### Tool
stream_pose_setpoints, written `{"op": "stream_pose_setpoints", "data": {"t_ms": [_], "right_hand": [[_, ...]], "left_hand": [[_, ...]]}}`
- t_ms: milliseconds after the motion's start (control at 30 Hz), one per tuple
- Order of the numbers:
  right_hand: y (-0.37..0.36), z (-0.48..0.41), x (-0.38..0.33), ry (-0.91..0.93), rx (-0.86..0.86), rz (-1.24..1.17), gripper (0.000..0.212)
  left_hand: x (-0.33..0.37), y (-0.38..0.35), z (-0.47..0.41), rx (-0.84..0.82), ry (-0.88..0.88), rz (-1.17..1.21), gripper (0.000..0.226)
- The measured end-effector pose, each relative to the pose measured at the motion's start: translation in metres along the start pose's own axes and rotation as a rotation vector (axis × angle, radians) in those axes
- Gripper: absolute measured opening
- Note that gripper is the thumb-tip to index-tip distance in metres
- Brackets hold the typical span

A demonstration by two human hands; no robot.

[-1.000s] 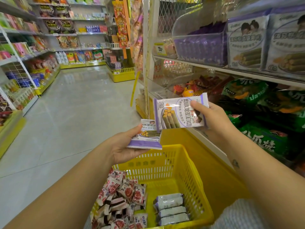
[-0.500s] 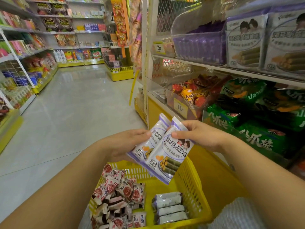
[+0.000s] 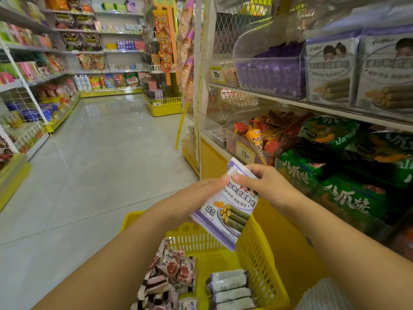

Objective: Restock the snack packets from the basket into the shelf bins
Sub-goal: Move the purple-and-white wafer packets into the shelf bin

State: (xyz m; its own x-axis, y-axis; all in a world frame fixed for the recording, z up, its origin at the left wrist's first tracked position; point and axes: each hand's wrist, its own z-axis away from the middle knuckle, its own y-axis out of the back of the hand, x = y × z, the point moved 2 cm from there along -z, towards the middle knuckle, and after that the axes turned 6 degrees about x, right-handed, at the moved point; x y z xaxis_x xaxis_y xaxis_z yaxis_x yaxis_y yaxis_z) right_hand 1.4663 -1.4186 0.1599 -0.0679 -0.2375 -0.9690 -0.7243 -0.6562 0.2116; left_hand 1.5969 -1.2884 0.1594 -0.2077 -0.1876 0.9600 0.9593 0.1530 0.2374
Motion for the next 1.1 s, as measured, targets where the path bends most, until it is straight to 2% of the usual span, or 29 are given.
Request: {"op": "stream_pose_setpoints", "data": {"t_ms": [67,133,200,300,433,533,633,767,833,933,1033,1100], "right_hand": [[-0.001,0.001,0.0,0.014,0.038,-0.007,0.025],[-0.001,0.002,-0.003,0.043,0.071,0.003,0.019],[0.002,0.002,-0.009,0.06,0.107,-0.035,0.035],[0.01,0.004,-0.018,-0.054,0.07,-0.132,0.067],[0.017,0.024,-0.043,-0.141,-0.13,-0.188,0.053],[0.031,0.036,-0.078,-0.115,-0.144,-0.107,0.049],[0.047,0.05,-0.128,-0.078,-0.155,0.026,0.037],[0.072,0.076,-0.196,-0.034,-0.186,0.222,0.053],[0.085,0.088,-0.223,0.007,-0.143,0.301,0.043],[0.103,0.107,-0.26,0.107,0.016,0.372,0.032],[0.122,0.128,-0.298,0.264,0.195,0.432,0.025],[0.138,0.14,-0.32,0.417,0.357,0.606,0.025]], "left_hand": [[0.0,-0.008,0.003,-0.051,-0.055,-0.128,0.048],[0.0,-0.008,0.003,0.042,-0.094,-0.163,0.046],[0.001,-0.004,0.004,0.104,-0.104,-0.123,0.052],[0.006,0.004,0.006,0.129,-0.144,-0.094,0.06],[0.017,0.008,0.013,0.117,-0.198,-0.074,0.063],[0.036,0.005,0.018,0.102,-0.247,-0.009,0.069],[0.069,-0.002,0.025,0.104,-0.349,-0.026,0.051],[0.129,-0.005,0.038,0.134,-0.498,-0.075,0.055],[0.159,-0.012,0.044,0.122,-0.575,-0.114,0.056],[0.201,-0.026,0.049,0.145,-0.696,-0.187,0.058],[0.244,-0.041,0.05,0.201,-0.807,-0.213,0.049],[0.271,-0.051,0.041,0.292,-0.87,-0.169,0.038]]}}
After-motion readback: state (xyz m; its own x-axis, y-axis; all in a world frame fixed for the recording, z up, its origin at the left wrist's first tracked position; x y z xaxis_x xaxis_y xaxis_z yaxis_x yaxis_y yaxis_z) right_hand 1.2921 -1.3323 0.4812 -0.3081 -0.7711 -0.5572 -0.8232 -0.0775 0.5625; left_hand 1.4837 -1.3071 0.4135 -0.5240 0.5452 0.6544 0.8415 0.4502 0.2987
